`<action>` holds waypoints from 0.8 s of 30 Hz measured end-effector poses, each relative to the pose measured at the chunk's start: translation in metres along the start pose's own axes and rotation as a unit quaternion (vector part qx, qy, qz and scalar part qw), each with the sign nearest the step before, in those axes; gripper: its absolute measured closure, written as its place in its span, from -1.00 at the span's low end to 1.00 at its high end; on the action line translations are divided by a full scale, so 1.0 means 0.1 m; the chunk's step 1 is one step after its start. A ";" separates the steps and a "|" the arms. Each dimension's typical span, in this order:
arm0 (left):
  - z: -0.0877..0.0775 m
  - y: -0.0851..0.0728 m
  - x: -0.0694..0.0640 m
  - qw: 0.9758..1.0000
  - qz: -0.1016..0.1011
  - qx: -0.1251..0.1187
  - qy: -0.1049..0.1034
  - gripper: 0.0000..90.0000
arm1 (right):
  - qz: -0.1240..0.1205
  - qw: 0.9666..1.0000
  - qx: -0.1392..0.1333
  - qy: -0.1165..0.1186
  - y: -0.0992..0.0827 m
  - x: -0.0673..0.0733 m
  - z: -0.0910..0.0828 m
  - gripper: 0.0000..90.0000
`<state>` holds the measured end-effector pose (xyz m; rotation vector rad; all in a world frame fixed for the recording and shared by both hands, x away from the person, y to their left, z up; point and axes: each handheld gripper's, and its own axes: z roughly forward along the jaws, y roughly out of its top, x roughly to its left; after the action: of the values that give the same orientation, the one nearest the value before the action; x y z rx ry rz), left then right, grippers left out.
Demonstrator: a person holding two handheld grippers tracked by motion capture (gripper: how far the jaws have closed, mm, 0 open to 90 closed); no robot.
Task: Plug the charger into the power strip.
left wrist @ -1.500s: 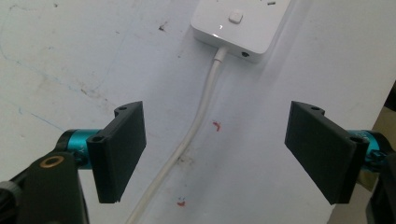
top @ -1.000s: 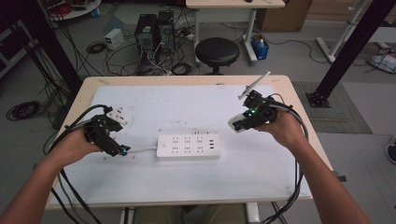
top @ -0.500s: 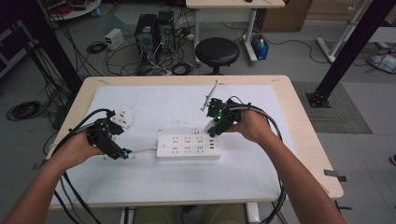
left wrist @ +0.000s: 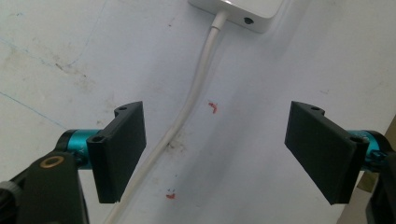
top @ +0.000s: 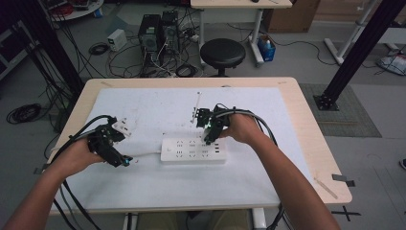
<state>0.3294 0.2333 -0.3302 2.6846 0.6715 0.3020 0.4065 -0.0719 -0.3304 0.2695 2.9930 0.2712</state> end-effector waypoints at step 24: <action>0.05 -0.09 0.01 1.000 -0.004 0.000 -0.005 -0.54 | -0.092 0.993 0.077 -0.004 0.30 0.06 0.26 0.39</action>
<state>0.3276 0.2394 -0.3378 2.6817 0.6780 0.2855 0.4096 -0.0373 -0.3506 0.0066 3.0072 0.0196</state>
